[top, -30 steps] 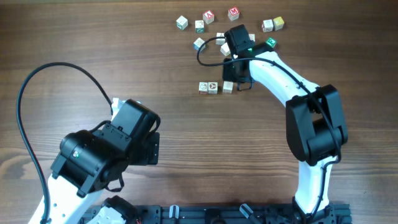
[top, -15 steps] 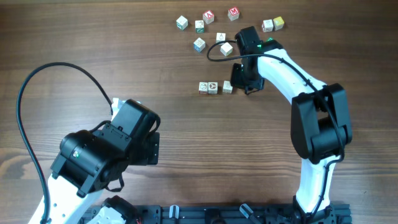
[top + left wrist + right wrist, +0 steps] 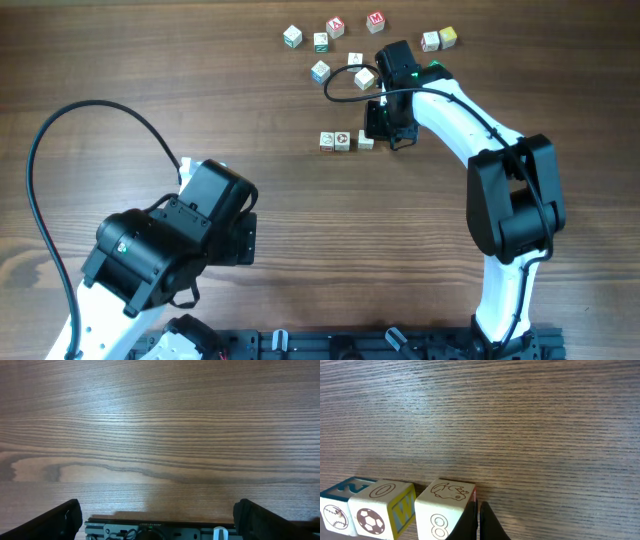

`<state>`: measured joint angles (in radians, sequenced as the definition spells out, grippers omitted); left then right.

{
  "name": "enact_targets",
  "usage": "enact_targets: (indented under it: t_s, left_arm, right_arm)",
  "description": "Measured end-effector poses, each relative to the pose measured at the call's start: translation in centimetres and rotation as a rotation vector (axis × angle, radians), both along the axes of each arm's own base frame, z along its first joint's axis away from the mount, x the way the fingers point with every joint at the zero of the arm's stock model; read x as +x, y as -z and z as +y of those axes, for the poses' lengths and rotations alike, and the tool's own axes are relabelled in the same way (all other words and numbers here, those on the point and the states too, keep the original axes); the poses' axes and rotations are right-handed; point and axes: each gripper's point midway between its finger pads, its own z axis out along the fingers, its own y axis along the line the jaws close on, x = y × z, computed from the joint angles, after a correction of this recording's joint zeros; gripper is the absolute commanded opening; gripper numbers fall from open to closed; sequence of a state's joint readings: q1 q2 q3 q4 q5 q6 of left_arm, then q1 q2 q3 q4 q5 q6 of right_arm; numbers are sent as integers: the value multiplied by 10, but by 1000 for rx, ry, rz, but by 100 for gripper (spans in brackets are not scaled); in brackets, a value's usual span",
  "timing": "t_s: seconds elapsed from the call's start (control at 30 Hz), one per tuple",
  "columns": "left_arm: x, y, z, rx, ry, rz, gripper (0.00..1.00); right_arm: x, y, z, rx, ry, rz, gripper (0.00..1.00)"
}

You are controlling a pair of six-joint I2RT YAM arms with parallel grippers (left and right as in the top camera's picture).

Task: Form a horizontal line
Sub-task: 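Open the right gripper and push the block flush against the row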

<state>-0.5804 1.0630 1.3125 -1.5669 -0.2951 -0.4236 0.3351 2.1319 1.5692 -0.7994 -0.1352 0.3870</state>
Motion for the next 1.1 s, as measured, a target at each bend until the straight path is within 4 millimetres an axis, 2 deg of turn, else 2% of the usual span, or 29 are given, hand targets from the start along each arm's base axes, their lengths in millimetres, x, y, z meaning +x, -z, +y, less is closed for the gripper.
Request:
enact_targets:
  t_s: [1.1]
  left_arm:
    - [0, 0, 0, 0, 0, 0, 100]
  right_arm:
    - [1, -2, 6, 13, -134, -32, 4]
